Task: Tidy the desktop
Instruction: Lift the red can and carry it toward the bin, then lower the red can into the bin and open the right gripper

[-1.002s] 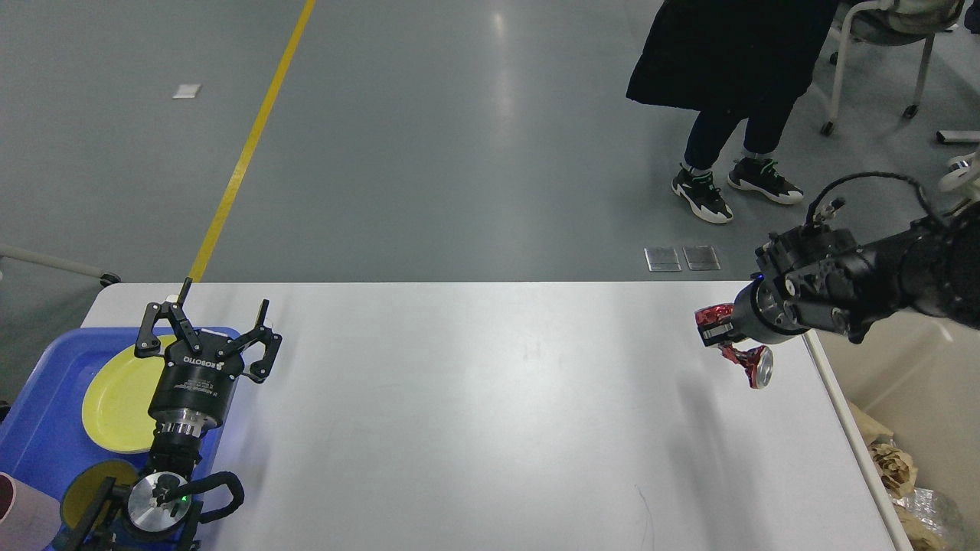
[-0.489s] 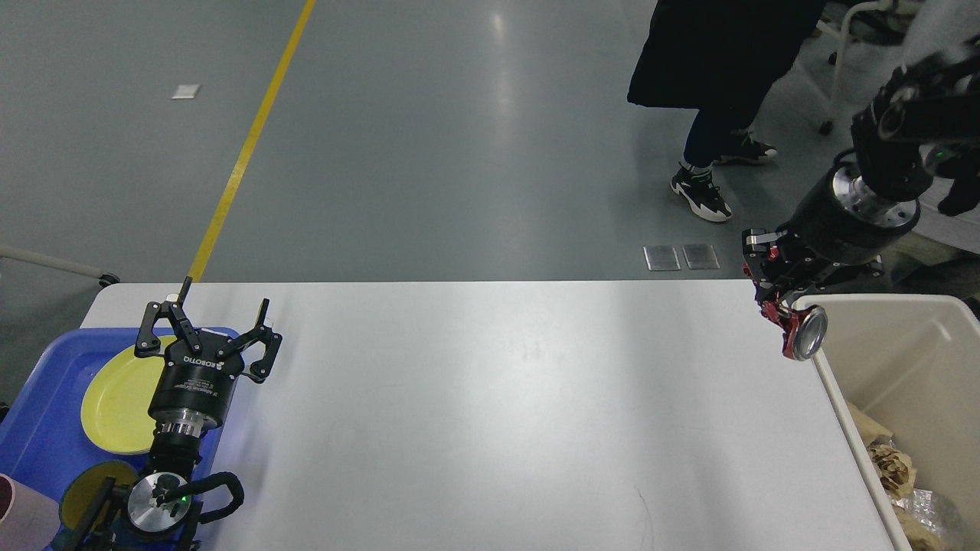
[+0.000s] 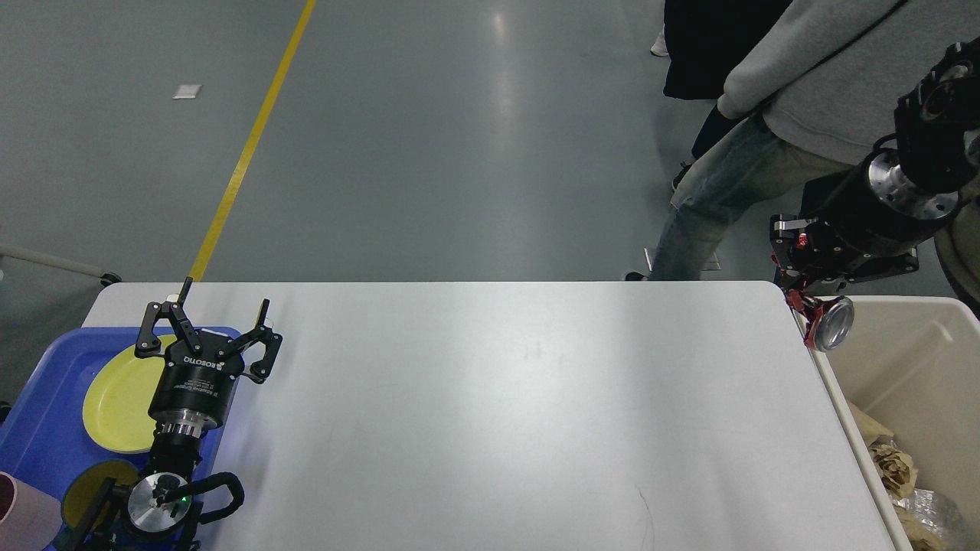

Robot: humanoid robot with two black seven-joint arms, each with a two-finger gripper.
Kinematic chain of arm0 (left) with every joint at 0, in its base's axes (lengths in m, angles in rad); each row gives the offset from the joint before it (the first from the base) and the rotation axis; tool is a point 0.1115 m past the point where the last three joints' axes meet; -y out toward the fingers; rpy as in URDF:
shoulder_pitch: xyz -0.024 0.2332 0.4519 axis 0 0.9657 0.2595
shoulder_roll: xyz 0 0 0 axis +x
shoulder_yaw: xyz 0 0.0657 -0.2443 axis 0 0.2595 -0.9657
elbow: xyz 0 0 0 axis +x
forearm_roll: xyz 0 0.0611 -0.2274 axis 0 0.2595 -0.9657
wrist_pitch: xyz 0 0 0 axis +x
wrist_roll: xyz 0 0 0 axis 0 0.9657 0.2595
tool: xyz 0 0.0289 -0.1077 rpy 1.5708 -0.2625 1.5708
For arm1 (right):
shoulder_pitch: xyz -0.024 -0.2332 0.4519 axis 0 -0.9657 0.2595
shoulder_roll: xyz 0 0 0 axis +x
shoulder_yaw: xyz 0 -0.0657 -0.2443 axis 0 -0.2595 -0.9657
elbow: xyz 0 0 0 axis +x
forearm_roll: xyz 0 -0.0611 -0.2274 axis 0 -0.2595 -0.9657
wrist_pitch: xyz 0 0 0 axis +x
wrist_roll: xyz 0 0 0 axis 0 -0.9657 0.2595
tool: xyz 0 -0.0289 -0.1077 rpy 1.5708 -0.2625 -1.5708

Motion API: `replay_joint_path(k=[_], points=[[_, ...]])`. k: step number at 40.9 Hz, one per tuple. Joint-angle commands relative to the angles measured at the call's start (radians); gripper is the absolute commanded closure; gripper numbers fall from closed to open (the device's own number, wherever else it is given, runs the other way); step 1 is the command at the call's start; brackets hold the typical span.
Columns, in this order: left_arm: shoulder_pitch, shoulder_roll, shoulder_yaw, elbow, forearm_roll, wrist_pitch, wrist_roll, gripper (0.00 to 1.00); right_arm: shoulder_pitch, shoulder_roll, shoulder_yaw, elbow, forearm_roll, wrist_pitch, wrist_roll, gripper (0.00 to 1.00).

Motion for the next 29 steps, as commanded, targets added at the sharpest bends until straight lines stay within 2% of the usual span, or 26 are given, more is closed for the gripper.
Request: replay_joint_path(k=[1,9,15,23,26,29], points=[[0.000,0.000,0.000,0.000,-0.001,0.000,0.000,0.04,-0.062,-0.022,-0.032,-0.091,-0.001,-0.035,0.000,1.00],[0.000,0.000,0.000,0.000,0.000,0.000,-0.002,0.04,-0.306,-0.099,-0.015,-0.419,-0.011,-0.044,0.003,1.00],[0.000,0.000,0.000,0.000,0.000,0.000,-0.002,0.04,-0.529,-0.108,0.010,-0.695,-0.004,-0.039,0.009,1.00],[0.000,0.000,0.000,0.000,0.000,0.000,-0.002,0.04,-0.814,-0.150,0.164,-0.982,-0.004,-0.056,0.008,1.00],[0.000,0.000,0.000,0.000,0.000,0.000,-0.002,0.04,-0.962,-0.154,0.245,-1.108,-0.004,-0.101,0.008,1.00],[0.000,0.000,0.000,0.000,0.000,0.000,-0.002,0.04,-1.050,-0.150,0.286,-1.162,-0.006,-0.154,0.008,1.00]])
